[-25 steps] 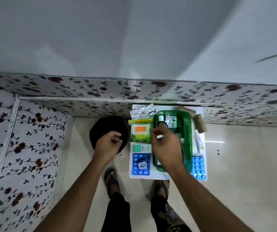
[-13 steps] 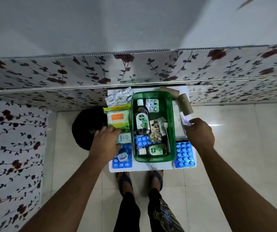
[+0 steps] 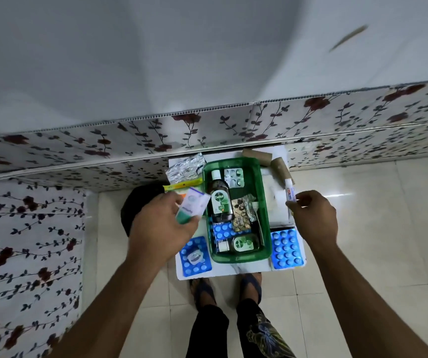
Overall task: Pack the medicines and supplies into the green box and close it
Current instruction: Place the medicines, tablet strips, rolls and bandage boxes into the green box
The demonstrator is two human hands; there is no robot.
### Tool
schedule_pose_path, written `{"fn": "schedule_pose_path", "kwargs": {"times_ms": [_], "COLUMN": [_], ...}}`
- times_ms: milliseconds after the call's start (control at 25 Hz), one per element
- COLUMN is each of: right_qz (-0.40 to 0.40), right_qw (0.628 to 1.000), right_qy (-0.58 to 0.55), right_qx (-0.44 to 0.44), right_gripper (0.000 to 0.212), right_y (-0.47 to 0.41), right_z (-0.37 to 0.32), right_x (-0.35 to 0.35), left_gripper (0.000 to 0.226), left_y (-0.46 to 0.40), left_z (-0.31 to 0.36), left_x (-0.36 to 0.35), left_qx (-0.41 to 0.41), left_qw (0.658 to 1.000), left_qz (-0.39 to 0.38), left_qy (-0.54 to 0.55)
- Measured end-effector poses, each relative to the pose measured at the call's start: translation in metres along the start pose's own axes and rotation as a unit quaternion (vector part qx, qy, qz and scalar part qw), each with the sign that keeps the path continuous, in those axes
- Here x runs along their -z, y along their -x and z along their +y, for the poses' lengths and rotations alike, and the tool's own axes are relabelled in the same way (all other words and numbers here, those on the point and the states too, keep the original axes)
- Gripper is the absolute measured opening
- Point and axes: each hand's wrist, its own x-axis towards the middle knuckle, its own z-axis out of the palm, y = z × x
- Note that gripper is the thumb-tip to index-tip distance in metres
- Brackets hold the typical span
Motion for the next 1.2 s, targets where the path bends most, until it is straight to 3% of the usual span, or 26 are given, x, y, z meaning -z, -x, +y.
{"fn": "schedule_pose_path", "kwargs": {"times_ms": [80,240,400,520,680,800,920,1080,1200], "right_qz": [0.021,0.025,0.015,0.005,-0.008,-0.036,-0.052,-0.061,-0.065], "right_qw": [0.998,0.992,0.988,0.987,0.988,0.991,0.99,0.949,0.916], "right_qy": [-0.051,-0.122,-0.152,-0.16,-0.155,-0.109,0.02,0.224,0.308], "right_qx": [0.015,0.02,0.021,0.015,0.023,0.066,0.133,0.214,0.248], "right_gripper": [0.021,0.015,0.017,0.017,0.021,0.022,0.027,0.01,0.015], "right_y": [0.002,-0.001,-0.006,-0.007,0.004,0.022,0.03,0.026,0.027], "right_z": [-0.009,-0.019,-0.014,-0.015,-0.03,-0.057,-0.084,-0.106,-0.111], "right_x": [0.01,0.02,0.023,0.022,0.017,0.0,-0.035,-0.071,-0.083], "left_gripper": [0.031,0.032,0.036,0.015,0.017,0.017,0.016,0.027,0.029], "left_y": [-0.019,-0.065,-0.084,-0.089,-0.084,-0.072,-0.064,-0.065,-0.063], "left_z": [0.047,0.095,0.097,0.093,0.092,0.078,0.036,-0.013,-0.034], "left_x": [-0.008,-0.071,-0.114,-0.128,-0.119,-0.083,-0.052,-0.039,-0.044], "left_qx": [0.016,0.057,0.095,0.105,0.094,0.086,0.09,0.118,0.12], "left_qw": [0.996,0.991,0.987,0.978,0.973,0.965,0.945,0.928,0.927], "left_qz": [-0.003,-0.046,-0.077,-0.114,-0.122,-0.099,-0.037,0.046,0.045], "left_qy": [0.084,0.114,0.108,0.137,0.169,0.228,0.311,0.35,0.352]}}
